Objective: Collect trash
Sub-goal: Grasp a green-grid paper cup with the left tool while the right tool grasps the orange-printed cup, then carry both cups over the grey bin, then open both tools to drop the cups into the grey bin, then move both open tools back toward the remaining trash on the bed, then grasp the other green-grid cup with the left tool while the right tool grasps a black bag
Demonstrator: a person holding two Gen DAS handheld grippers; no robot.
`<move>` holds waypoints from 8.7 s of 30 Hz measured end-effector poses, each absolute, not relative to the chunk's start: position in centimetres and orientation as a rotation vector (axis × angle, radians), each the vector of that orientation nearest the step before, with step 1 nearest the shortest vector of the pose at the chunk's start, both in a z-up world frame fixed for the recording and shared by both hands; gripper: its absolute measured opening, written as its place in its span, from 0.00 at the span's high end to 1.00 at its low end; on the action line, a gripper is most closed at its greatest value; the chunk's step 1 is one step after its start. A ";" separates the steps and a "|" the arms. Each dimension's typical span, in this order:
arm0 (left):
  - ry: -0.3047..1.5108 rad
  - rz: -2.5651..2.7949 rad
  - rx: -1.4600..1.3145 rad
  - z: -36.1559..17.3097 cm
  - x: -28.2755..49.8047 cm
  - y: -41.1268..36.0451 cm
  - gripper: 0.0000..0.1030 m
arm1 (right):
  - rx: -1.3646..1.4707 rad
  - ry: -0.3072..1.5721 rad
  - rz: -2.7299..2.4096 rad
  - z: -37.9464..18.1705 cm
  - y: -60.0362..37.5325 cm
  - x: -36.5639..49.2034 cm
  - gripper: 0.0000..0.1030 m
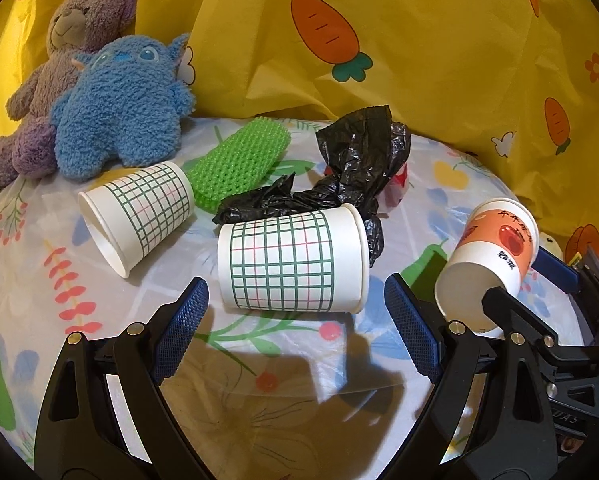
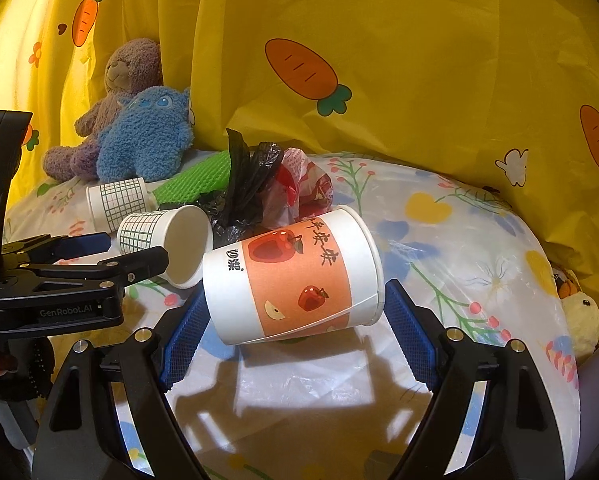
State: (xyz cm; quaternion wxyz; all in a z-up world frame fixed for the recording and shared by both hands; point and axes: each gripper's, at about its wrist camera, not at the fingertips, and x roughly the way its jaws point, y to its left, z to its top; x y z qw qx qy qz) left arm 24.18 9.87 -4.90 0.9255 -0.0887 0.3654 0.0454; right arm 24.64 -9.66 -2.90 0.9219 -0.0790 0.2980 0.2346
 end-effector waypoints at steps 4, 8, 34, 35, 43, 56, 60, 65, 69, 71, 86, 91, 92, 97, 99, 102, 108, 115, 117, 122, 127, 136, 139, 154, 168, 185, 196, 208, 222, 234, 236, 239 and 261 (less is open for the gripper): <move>0.770 0.108 -0.187 -5.5 25.4 10.3 0.14 | -0.155 0.607 0.476 -2.7 -10.0 24.4 0.20; 0.776 0.114 -0.197 -6.0 26.0 10.7 0.14 | -0.150 0.599 0.475 -2.5 -10.4 24.0 0.20; 0.623 0.076 -0.223 -1.9 19.9 8.4 0.26 | -0.110 0.560 0.395 -0.9 -14.2 20.7 0.20; 0.619 0.075 -0.218 -1.8 19.6 8.2 0.26 | -0.109 0.557 0.390 -0.8 -14.5 20.4 0.20; 0.600 0.012 -0.226 -1.4 16.5 7.4 0.26 | -0.094 0.546 0.356 -0.6 -16.6 18.0 0.20; 0.561 -0.098 -0.184 0.0 14.3 3.7 0.26 | -0.040 0.525 0.314 -0.6 -20.0 15.4 0.20; 0.551 -0.138 -0.153 0.6 14.3 1.3 0.26 | -0.021 0.508 0.288 -0.2 -21.6 14.8 0.20; 0.555 -0.231 -0.131 1.6 15.5 -2.7 0.26 | 0.000 0.474 0.224 1.0 -24.6 14.2 0.20; 0.533 -0.347 -0.102 2.7 16.6 -7.4 0.26 | 0.015 0.441 0.127 2.3 -28.3 13.9 0.20; 0.530 -0.407 -0.091 3.2 17.3 -10.1 0.26 | 0.022 0.430 0.051 2.7 -30.6 13.9 0.20; 0.575 -0.717 -0.013 4.2 22.0 -27.2 0.26 | 0.090 0.437 -0.331 1.6 -43.3 13.8 0.20; 0.633 -0.731 -0.020 3.0 23.7 -29.1 0.26 | 0.095 0.471 -0.356 0.4 -44.3 14.2 0.20; 0.639 -0.735 -0.015 2.8 23.8 -29.5 0.26 | 0.095 0.477 -0.356 0.3 -44.3 14.4 0.20; 0.658 -0.751 -0.002 2.2 24.3 -30.7 0.26 | 0.095 0.496 -0.356 -0.2 -44.4 14.9 0.20; 0.667 -0.758 -0.005 2.0 24.4 -31.1 0.26 | 0.092 0.500 -0.359 -0.3 -44.4 15.0 0.20; 0.677 -0.763 -0.002 1.7 24.7 -31.4 0.26 | 0.097 0.505 -0.361 -0.4 -44.6 15.2 0.20; 0.688 -0.785 -0.003 1.5 25.0 -31.9 0.26 | 0.099 0.511 -0.363 -0.5 -44.8 15.2 0.20; 0.705 -0.798 -0.009 1.1 25.2 -32.4 0.26 | 0.101 0.517 -0.362 -0.6 -45.0 15.3 0.20; 0.711 -0.802 -0.014 1.1 25.3 -32.5 0.26 | 0.102 0.519 -0.361 -0.6 -45.0 15.4 0.20; 0.717 -0.808 -0.018 0.9 25.4 -32.6 0.26 | 0.099 0.522 -0.362 -0.7 -45.0 15.6 0.19; 0.732 -0.814 -0.027 0.7 25.7 -32.7 0.26 | 0.100 0.525 -0.362 -0.9 -45.1 15.7 0.19; 0.740 -0.812 -0.034 0.3 25.8 -32.7 0.26 | 0.094 0.530 -0.356 -1.2 -44.9 15.9 0.19; 0.747 -0.793 -0.052 0.2 26.1 -32.4 0.22 | 0.085 0.540 -0.353 -1.4 -44.7 16.1 0.16; 0.735 -0.757 -0.087 0.8 25.6 -30.8 0.15 | 0.109 0.544 -0.382 -1.3 -44.9 15.7 0.14; 0.683 -0.673 -0.102 1.3 23.3 -26.1 0.15 | 0.132 0.504 -0.411 -0.6 -44.1 14.1 0.14; 0.637 -0.308 -0.098 0.2 19.4 -13.0 0.15 | 0.115 0.446 -0.266 1.3 -37.4 12.2 0.14; 0.603 -0.003 -0.120 -0.5 15.6 -1.1 0.15 | 0.037 0.492 0.010 1.8 -26.5 14.9 0.15; 0.580 0.167 -0.203 0.5 14.1 7.7 0.15 | -0.042 0.509 0.220 3.2 -15.8 17.2 0.15; 0.592 0.274 -0.271 0.0 15.8 14.4 0.15 | -0.088 0.608 0.346 1.8 -7.3 23.4 0.23; 0.624 0.297 -0.260 -0.9 19.2 17.2 0.15 | -0.093 0.735 0.415 -2.5 -0.9 30.5 0.44; 0.632 0.295 -0.270 -1.4 19.6 17.6 0.15 | -0.083 0.755 0.425 -3.1 -0.5 31.5 0.52; 0.643 0.278 -0.290 -1.8 20.3 18.2 0.15 | -0.072 0.770 0.448 -3.7 0.0 32.3 0.69; 0.686 0.180 -0.435 -5.1 24.9 20.6 0.74 | -0.077 0.576 0.467 1.0 -8.3 25.5 0.97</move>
